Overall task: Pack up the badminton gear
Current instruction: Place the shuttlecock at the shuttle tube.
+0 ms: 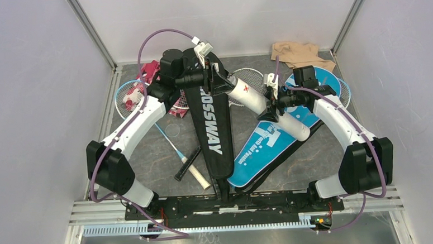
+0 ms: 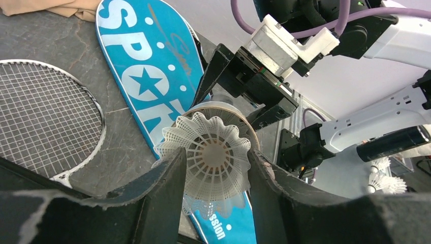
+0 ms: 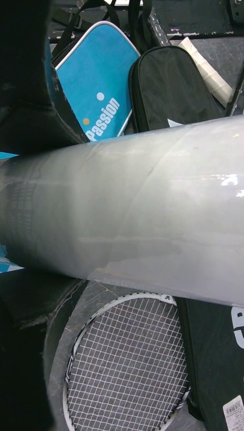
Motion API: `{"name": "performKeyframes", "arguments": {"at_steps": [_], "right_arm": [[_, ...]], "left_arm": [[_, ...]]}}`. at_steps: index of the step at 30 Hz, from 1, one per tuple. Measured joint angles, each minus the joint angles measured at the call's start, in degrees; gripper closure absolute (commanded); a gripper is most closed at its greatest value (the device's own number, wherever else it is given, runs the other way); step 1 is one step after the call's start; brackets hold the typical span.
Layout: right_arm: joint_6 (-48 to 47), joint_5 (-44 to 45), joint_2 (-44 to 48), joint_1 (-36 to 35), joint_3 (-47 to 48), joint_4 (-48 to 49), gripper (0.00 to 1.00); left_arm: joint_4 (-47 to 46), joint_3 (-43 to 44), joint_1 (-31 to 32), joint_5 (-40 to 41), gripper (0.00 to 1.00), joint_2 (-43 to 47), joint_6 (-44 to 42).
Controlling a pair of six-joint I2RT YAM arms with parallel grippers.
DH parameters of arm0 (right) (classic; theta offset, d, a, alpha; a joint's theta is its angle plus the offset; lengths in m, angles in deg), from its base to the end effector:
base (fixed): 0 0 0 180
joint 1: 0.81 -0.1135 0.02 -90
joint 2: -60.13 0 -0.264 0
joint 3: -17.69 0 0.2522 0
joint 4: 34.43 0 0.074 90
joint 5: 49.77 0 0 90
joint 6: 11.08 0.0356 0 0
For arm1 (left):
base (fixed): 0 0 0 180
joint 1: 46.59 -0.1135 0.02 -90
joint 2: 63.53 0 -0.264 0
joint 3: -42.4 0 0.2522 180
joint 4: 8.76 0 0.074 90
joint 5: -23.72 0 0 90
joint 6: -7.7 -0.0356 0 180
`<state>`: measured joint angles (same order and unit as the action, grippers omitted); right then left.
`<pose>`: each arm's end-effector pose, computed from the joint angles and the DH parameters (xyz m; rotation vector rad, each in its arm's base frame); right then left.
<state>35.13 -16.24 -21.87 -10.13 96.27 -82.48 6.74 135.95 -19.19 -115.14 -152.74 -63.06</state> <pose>0.2847 0.0768 0.2866 -1.2878 1.6976 0.8572 0.3103 -0.1910 0.3777 0.7877 1.7240 -1.3185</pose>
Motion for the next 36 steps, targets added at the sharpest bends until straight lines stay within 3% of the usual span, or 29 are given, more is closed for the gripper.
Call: {"name": "performKeyframes", "arguments": {"at_steps": [7,19,31,36], "right_arm": [[-1.1,0.7,-0.2,0.1,0.0,-0.1,0.91],[-1.6,1.0,-0.5,0.1,0.0,-0.5,0.91],[-2.7,1.5,-0.6,0.1,0.0,-3.0,0.91],[-3.2,2.3,-0.6,0.0,0.0,-4.4,0.91]], "left_arm": [[7.0,3.8,-0.8,-1.3,0.37,1.4,-5.9],[9.6,4.9,-0.6,-5.7,0.33,2.7,-8.3],[17.5,5.0,5.0,-4.7,0.37,-1.3,-18.0],[19.6,5.2,5.9,-4.4,0.31,-2.2,-21.4]]}}
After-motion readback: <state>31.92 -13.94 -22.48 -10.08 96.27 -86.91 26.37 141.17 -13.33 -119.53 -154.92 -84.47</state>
